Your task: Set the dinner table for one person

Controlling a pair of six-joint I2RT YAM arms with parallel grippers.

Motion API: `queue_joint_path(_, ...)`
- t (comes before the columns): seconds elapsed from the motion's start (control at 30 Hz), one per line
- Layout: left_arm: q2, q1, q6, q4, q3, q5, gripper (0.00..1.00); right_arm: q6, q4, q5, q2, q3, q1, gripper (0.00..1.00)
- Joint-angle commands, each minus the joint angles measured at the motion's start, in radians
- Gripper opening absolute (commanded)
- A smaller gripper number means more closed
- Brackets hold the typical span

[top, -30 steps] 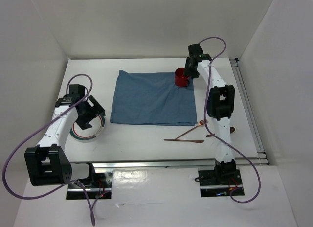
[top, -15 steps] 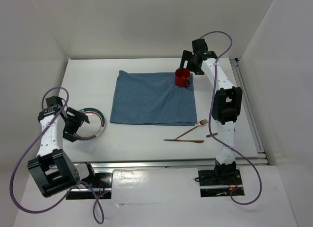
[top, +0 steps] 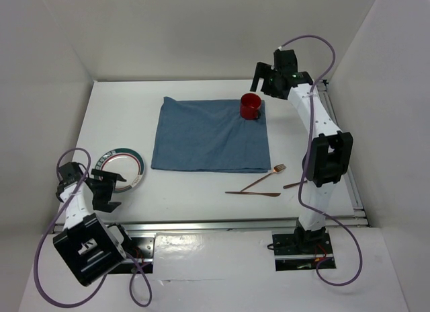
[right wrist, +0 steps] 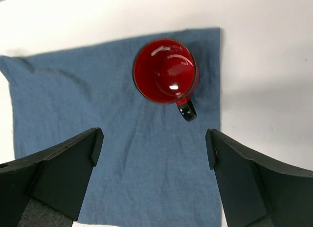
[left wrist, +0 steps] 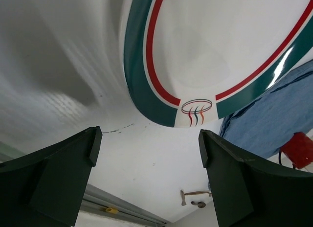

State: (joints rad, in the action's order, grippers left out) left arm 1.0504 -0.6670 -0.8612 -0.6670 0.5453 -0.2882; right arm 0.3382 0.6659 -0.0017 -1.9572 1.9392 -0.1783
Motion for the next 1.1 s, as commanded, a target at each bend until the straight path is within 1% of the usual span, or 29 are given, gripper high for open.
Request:
queue_joint_path(0.0,-0.001,-0.013,0.01,0.145,-0.016,-0.089,1.0,-0.013,-0.038,-0.009,0.066,-0.045,0.003,1.0)
queue_joint_path(0.13,0.042,-0.013,0.019,0.22,-0.042,-0.078,0.99,-0.013,-0.048,-0.009,0.102,-0.077,0.013,1.0)
queue_joint_path(0.27,0.051,-0.013,-0.004,0.338,-0.1,-0.118,0.93,-0.013,-0.057,-0.009,0.113,-0.098,0.013,1.0)
queue_joint_path(0.3,0.065,-0.013,-0.027,0.355,-0.111,-0.118,0.9,-0.013,-0.057,-0.009,0.113,-0.098,0.013,1.0)
queue_joint_path(0.43,0.1,-0.013,-0.047,0.427,-0.145,-0.118,0.82,-0.013,-0.046,-0.009,0.133,-0.108,0.013,1.0)
queue_joint_path(0.53,0.111,-0.022,-0.068,0.484,-0.173,-0.137,0.74,-0.013,-0.046,0.0,0.144,-0.108,0.013,1.0)
queue_joint_path(0.57,0.111,-0.022,-0.068,0.516,-0.197,-0.178,0.65,-0.013,-0.046,0.009,0.144,-0.117,0.013,1.0)
queue_joint_path(0.63,0.111,-0.022,-0.068,0.553,-0.197,-0.19,0.57,-0.013,-0.046,0.009,0.153,-0.117,0.013,1.0)
queue_joint_path(0.67,0.111,-0.022,-0.068,0.553,-0.186,-0.19,0.51,-0.013,-0.046,0.009,0.164,-0.127,0.013,1.0)
queue_joint_path(0.7,0.12,-0.022,-0.058,0.553,-0.161,-0.19,0.4,-0.013,-0.046,0.009,0.164,-0.128,0.013,1.0)
queue_joint_path(0.8,0.12,-0.022,-0.036,0.506,-0.105,-0.19,0.24,-0.013,-0.046,0.009,0.164,-0.128,0.013,1.0)
queue_joint_path(0.83,0.12,-0.022,-0.027,0.497,-0.093,-0.18,0.12,-0.013,-0.046,0.009,0.164,-0.128,0.013,1.0)
queue_joint_path(0.9,0.12,-0.022,-0.018,0.475,-0.055,-0.18,0.0,-0.013,-0.046,0.009,0.164,-0.117,0.013,1.0)
queue_joint_path(1.07,0.096,-0.022,0.016,0.443,0.025,-0.201,0.0,-0.013,-0.035,0.019,0.173,-0.108,0.003,1.0)
